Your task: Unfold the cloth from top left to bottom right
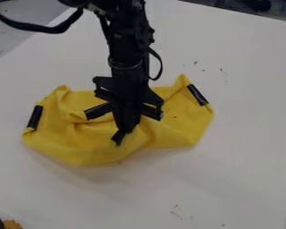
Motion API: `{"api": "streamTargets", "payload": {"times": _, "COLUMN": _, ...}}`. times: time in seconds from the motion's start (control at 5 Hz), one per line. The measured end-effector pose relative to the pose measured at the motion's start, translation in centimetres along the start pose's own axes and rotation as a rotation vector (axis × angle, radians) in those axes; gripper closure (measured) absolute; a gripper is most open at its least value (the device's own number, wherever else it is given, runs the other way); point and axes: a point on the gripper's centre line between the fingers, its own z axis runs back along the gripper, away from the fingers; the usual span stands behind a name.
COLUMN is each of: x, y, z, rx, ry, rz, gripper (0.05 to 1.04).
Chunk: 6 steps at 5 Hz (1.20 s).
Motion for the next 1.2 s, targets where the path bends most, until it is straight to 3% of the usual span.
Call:
{"api": "streamTargets", "payload": {"times": 0.4, "x": -2.8, "y": -2.8, "z": -2.0, "rx": -0.055, "ry": 0.001, "rz": 0.034, "gripper": 0.987}}
{"api": "streamTargets", "payload": {"times": 0.6, "x": -4.2, "y": -3.7, "z": -2.7, "rx": -0.064, "ry": 0.007, "rz": 0.044, "gripper": 0.817}}
{"api": "streamTargets", "payload": {"times": 0.8, "x": -4.7, "y": -4.7, "z": -1.6, "rx": -0.066, "ry": 0.016, "rz": 0.047, "gripper": 0.537}}
{"api": "streamTargets", "payload": {"times": 1.0, "x": -5.8, "y": -6.5, "z": -0.9, "rx": -0.113, "ry": 0.062, "rz": 0.089, "gripper": 0.232}}
{"api": "streamTargets", "payload": {"times": 1.2, "x": -6.7, "y": -9.2, "z": 0.1, "rx": -0.179, "ry": 0.083, "rz": 0.183, "gripper": 0.072}}
